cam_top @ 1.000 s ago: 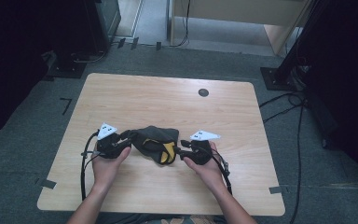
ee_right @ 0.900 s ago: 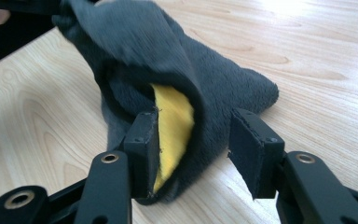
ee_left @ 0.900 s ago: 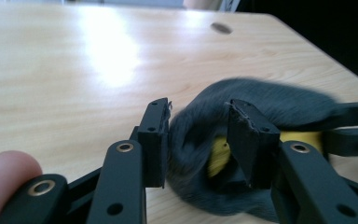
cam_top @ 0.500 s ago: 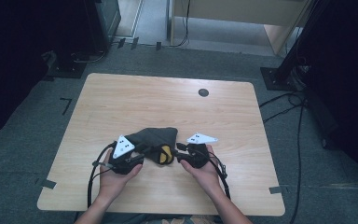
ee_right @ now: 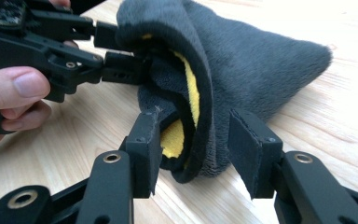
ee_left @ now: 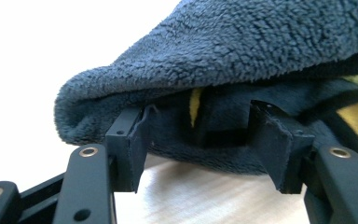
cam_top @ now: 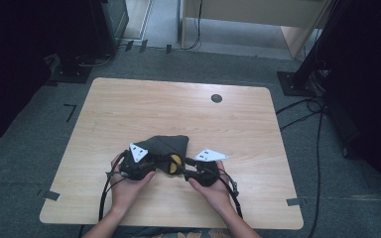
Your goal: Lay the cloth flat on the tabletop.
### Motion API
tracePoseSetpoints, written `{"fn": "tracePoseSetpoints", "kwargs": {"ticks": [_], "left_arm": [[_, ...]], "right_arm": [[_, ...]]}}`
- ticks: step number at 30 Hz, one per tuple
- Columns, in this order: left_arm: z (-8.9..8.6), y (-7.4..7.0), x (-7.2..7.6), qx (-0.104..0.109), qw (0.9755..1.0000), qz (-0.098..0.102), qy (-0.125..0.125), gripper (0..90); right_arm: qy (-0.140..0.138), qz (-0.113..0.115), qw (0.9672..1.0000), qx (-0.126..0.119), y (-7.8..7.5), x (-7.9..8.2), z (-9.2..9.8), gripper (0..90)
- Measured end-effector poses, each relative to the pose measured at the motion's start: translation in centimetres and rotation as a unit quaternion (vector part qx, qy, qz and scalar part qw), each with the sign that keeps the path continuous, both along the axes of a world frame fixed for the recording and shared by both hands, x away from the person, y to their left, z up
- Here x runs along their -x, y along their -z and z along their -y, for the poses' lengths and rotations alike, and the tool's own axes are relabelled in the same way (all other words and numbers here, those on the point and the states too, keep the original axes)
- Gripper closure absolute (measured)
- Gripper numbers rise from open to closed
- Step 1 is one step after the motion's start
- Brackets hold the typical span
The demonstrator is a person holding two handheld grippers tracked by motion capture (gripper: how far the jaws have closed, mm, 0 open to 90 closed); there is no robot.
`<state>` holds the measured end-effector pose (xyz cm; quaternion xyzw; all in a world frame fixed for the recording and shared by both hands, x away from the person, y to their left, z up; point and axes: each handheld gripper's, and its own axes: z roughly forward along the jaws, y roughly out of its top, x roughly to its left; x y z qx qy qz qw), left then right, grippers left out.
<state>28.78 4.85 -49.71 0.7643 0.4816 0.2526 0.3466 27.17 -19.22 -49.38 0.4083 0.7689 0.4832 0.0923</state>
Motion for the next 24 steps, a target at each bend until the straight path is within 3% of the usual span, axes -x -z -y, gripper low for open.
{"fn": "tracePoseSetpoints", "kwargs": {"ticks": [2, 4, 7, 10, 15, 20, 24], "left_arm": [[-0.1, 0.1, -0.1, 0.001, 0.9999, -0.001, 0.013, 44.7], [-0.1, 0.3, -0.3, -0.003, 0.9988, -0.002, 0.049, 65.7], [-0.4, 0.3, -0.6, 0.003, 0.9973, 0.002, 0.073, 85.0], [-1.3, -0.4, -0.9, 0.031, 0.9959, -0.005, 0.085, 87.2], [-3.0, -1.9, -0.9, 0.064, 0.9943, 0.012, 0.084, 87.6], [-4.1, -3.3, -0.8, 0.067, 0.9939, 0.038, 0.079, 87.7], [-5.4, -4.0, -1.0, 0.074, 0.9940, 0.050, 0.063, 87.7]], "right_arm": [[0.005, 0.002, 0.9999, 0.009, 0.3, -0.1, -0.7, 60.0], [0.016, 0.003, 0.9996, 0.023, 0.5, -0.3, -1.1, 73.2], [0.020, -0.001, 0.9995, 0.026, 0.6, -0.5, -1.1, 85.3], [0.022, 0.018, 0.9993, 0.023, -0.1, -0.4, -0.5, 87.2], [0.042, 0.046, 0.9980, -0.003, -2.1, -0.5, 1.6, 87.6], [0.070, 0.063, 0.9953, -0.021, -3.6, -0.6, 4.1, 87.8], [0.104, 0.078, 0.9911, -0.030, -4.7, -0.6, 6.4, 87.9]]}}
